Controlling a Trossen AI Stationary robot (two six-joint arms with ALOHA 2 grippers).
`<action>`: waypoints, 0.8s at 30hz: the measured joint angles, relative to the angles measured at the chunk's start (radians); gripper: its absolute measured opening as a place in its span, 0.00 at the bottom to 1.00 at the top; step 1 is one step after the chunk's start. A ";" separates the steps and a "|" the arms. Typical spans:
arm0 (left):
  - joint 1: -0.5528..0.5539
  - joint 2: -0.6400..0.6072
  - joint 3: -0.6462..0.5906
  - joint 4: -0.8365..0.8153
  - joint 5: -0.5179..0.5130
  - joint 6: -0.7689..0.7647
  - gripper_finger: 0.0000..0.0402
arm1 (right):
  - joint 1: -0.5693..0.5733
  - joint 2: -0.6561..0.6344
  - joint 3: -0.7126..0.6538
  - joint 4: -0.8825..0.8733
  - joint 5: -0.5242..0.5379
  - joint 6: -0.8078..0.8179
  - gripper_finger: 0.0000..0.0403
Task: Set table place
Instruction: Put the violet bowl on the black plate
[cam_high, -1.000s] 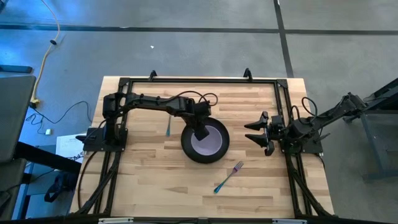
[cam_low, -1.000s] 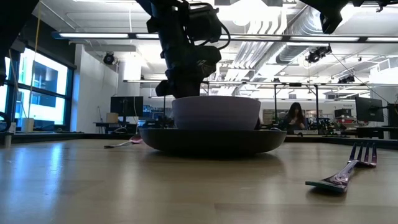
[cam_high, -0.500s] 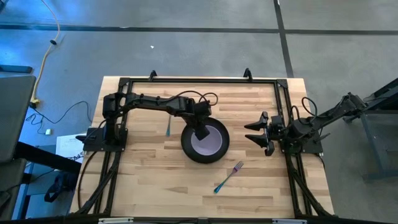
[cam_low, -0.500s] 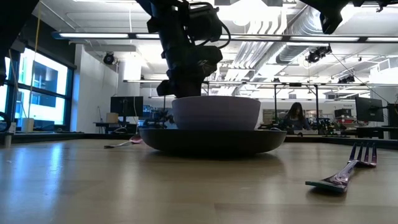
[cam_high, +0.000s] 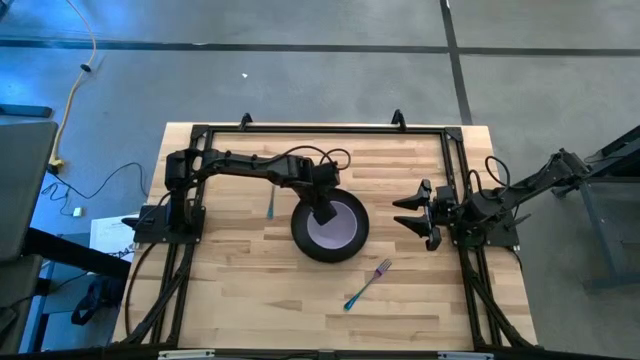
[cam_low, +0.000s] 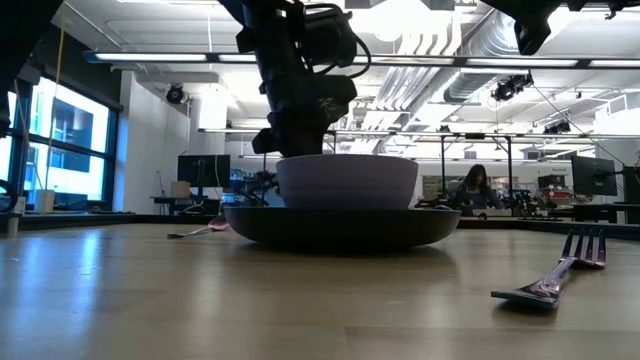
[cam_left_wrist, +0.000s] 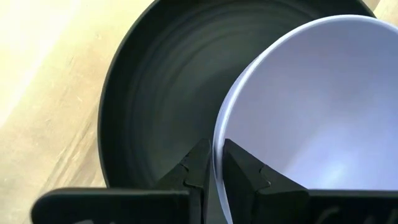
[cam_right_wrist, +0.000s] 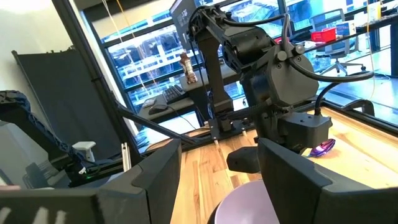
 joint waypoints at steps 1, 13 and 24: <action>0.000 0.000 0.000 0.000 -0.001 0.002 0.07 | 0.000 0.000 0.000 0.000 0.000 0.000 0.51; 0.000 0.000 0.000 -0.020 -0.018 0.017 0.07 | 0.000 0.000 0.000 -0.003 0.000 0.008 0.51; 0.000 0.000 0.000 -0.022 -0.013 0.017 0.07 | 0.000 0.000 0.000 -0.004 0.000 0.008 0.51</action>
